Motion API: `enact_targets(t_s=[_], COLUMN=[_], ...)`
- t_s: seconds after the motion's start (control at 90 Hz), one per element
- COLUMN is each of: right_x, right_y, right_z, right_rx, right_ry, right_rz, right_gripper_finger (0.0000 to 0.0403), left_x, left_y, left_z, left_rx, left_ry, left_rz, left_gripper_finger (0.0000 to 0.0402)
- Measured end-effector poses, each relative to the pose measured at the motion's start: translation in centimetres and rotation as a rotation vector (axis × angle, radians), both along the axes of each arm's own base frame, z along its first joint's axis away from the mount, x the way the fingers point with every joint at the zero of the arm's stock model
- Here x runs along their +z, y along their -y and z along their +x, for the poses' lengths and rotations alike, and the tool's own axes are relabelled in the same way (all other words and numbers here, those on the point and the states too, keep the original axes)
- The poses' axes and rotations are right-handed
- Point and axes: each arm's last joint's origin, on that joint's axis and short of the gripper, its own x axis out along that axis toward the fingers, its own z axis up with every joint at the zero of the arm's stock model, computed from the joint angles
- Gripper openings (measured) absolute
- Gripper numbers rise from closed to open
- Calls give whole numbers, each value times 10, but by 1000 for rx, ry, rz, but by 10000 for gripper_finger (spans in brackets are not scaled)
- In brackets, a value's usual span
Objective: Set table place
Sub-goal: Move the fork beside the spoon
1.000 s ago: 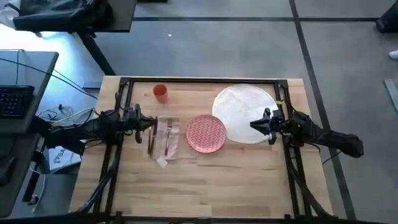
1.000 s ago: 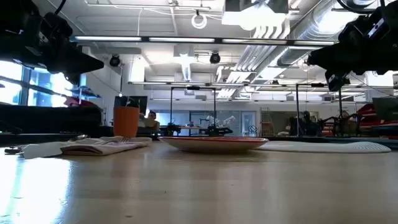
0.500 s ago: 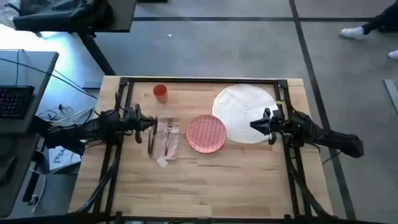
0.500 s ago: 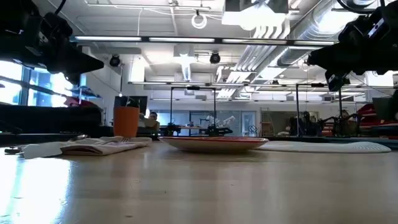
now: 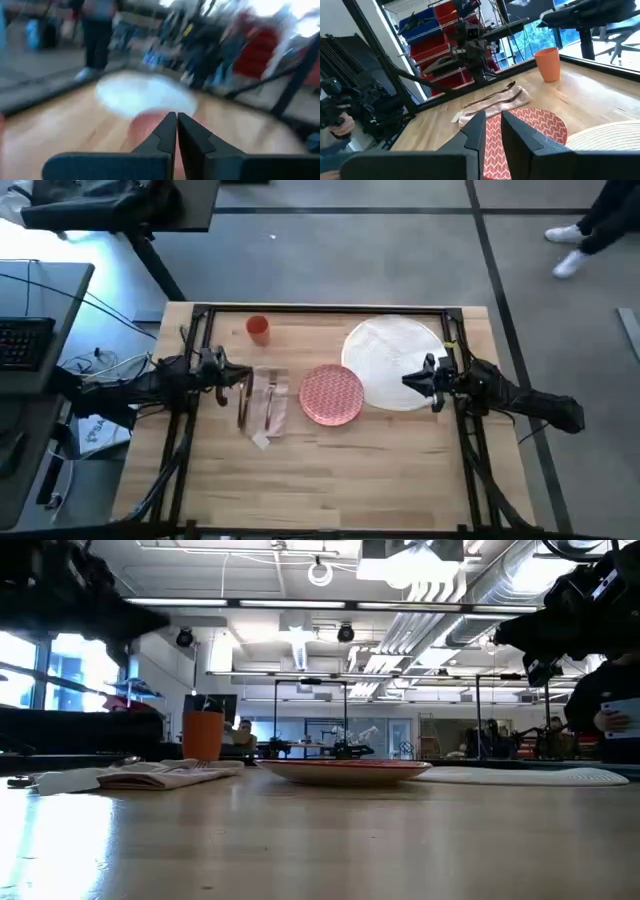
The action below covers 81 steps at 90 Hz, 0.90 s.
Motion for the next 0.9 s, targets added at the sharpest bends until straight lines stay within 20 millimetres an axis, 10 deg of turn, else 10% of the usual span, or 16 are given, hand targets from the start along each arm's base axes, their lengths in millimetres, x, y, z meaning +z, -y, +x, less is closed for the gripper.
enact_targets(t_s=[0.144,0.422,0.9], right_x=[0,0,0], right_y=[0,0,0], right_z=[0,0,0], right_rx=[0,0,0], right_ry=[0,0,0], right_rz=[0,0,0], right_gripper_finger=[38,38,38], left_x=[23,45,-14], left_y=[5,22,33], left_z=[4,49,120], left_rx=[55,280,473], left_ry=[86,-328,-886], left_rz=[30,58,-323], left_gripper_finger=[0,0,84])
